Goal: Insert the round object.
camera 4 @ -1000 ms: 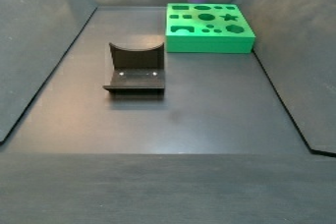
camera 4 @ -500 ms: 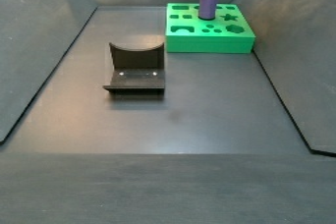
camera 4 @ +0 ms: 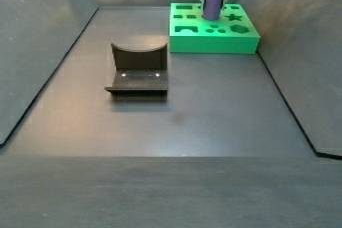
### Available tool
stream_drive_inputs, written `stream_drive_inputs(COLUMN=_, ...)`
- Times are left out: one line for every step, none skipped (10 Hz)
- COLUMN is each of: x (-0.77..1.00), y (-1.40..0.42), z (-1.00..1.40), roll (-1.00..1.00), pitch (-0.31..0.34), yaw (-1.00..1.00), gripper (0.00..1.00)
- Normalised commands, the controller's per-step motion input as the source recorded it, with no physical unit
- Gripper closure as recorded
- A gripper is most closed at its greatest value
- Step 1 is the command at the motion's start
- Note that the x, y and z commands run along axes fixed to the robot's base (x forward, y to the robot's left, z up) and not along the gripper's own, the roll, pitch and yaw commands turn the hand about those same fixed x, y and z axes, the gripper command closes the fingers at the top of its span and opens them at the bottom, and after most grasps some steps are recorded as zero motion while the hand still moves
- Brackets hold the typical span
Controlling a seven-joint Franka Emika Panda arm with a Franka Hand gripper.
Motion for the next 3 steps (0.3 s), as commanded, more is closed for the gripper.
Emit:
stream_drive_inputs(x=0.00, y=0.00, z=-0.31, roll=-0.03, pitch=0.000, yaw=-0.03, gripper=1.00)
stream_drive_inputs(x=0.00, y=0.11, z=0.00, roll=-0.12, pitch=0.000, yaw=0.00, gripper=1.00)
stream_drive_inputs(x=0.00, y=0.00, z=0.00, roll=0.00, pitch=0.000, yaw=0.00, gripper=1.00)
